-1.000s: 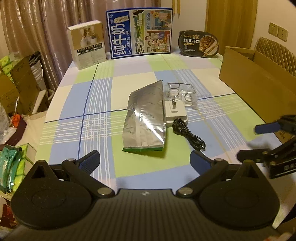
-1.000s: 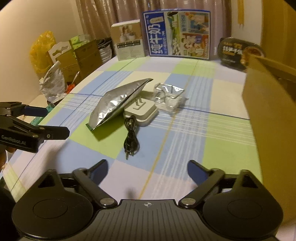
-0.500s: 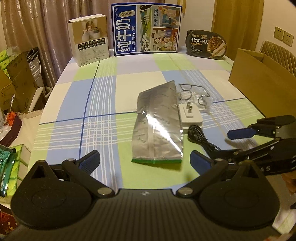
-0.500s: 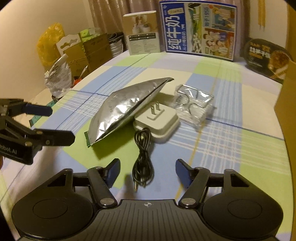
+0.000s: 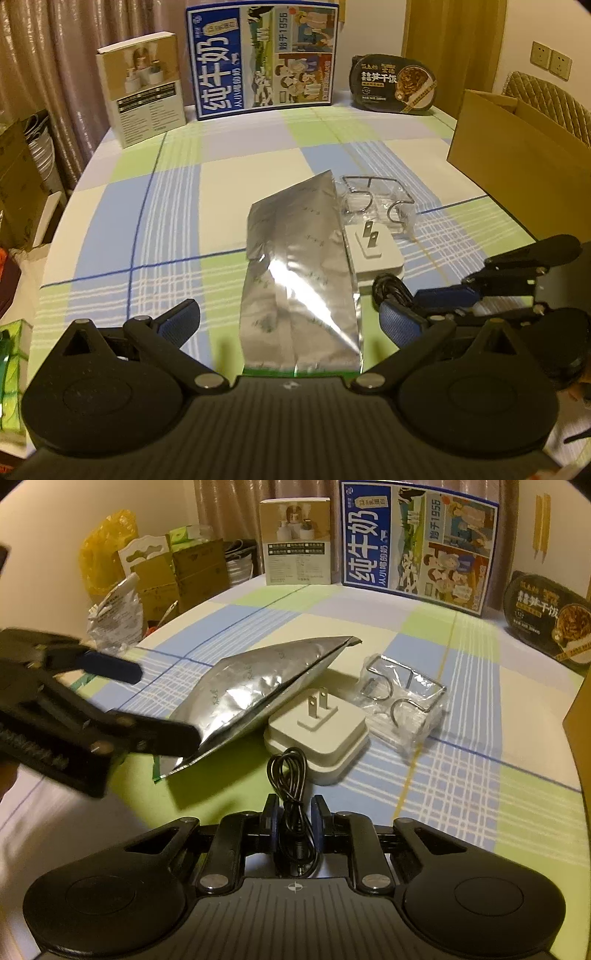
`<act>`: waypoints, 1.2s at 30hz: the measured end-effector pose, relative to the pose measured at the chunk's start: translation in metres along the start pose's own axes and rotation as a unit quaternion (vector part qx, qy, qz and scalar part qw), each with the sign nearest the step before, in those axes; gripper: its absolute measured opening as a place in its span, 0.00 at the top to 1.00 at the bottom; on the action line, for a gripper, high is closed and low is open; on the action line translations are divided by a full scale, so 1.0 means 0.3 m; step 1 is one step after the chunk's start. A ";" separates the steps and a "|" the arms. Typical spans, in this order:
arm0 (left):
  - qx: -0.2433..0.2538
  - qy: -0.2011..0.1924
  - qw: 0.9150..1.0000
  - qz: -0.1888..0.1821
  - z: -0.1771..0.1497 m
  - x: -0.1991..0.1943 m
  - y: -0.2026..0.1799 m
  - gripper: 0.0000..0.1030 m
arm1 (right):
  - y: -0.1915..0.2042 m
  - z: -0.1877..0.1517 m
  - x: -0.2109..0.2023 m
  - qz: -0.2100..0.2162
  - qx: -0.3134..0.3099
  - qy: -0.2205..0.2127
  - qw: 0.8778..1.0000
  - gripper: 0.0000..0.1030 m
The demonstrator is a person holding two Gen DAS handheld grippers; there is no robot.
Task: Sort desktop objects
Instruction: 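Grasp the silver foil bag with left tool while right tool grasps the black cable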
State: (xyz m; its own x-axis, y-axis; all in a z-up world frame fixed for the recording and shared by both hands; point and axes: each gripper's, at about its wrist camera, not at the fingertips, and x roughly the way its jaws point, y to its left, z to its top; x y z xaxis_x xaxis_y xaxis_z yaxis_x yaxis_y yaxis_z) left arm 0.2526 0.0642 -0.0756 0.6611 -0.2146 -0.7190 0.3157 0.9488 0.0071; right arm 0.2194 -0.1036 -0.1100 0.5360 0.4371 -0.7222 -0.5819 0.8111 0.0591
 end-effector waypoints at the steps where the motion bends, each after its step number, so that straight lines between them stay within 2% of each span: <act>1: 0.002 0.003 1.000 -0.003 0.008 0.017 -0.003 0.01 | -0.004 -0.003 -0.004 -0.002 -0.001 0.001 1.000 0.86; 7: -0.003 0.031 0.999 -0.013 0.050 0.115 0.001 0.02 | -0.060 -0.041 -0.053 -0.013 0.018 0.004 1.000 0.86; 9: -0.006 0.046 0.999 -0.010 0.059 0.141 0.005 0.13 | -0.072 -0.051 -0.069 -0.016 0.021 0.006 1.000 0.86; 10: -0.007 0.057 0.998 -0.011 0.062 0.151 0.005 0.23 | -0.075 -0.055 -0.075 -0.017 0.022 0.007 1.000 0.86; 12: -0.009 0.062 0.998 -0.011 0.060 0.153 0.001 0.26 | -0.082 -0.064 -0.089 -0.019 0.026 0.009 0.999 0.86; 15: -0.014 0.073 0.997 -0.011 0.043 0.124 -0.014 0.42 | -0.089 -0.087 -0.125 -0.024 0.035 0.014 0.999 0.87; 19: -0.014 0.083 0.996 0.011 -0.029 0.032 -0.072 0.42 | -0.097 -0.139 -0.199 -0.035 0.050 0.021 0.998 0.87; 23: -0.010 0.092 0.996 -0.003 -0.131 -0.088 -0.165 0.42 | -0.103 -0.205 -0.295 -0.052 0.073 0.027 0.996 0.87; 24: -0.004 0.094 0.996 -0.005 -0.157 -0.116 -0.195 0.42 | -0.103 -0.222 -0.322 -0.056 0.079 0.028 0.995 0.92; 27: 0.024 0.097 0.995 -0.009 -0.228 -0.196 -0.285 0.42 | -0.104 -0.269 -0.390 -0.064 0.096 0.026 0.993 0.92; 32: 0.033 0.098 0.995 -0.009 -0.302 -0.269 -0.376 0.27 | -0.106 -0.345 -0.447 -0.073 0.111 0.026 0.991 0.92; 35: 0.017 0.095 0.995 -0.007 -0.308 -0.285 -0.383 0.25 | -0.105 -0.367 -0.459 -0.071 0.112 0.025 0.991 0.87; 36: 0.017 0.094 0.995 -0.006 -0.305 -0.286 -0.385 0.25 | -0.103 -0.369 -0.459 -0.073 0.109 0.024 0.991 0.82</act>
State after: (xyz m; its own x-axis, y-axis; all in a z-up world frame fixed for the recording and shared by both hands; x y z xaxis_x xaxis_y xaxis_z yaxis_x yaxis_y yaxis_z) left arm 0.0973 -0.0058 -0.0784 0.5189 -0.1758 -0.8366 0.3476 0.9375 0.0186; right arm 0.0959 -0.2320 -0.0886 0.5723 0.2943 -0.7654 -0.3512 0.9314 0.0955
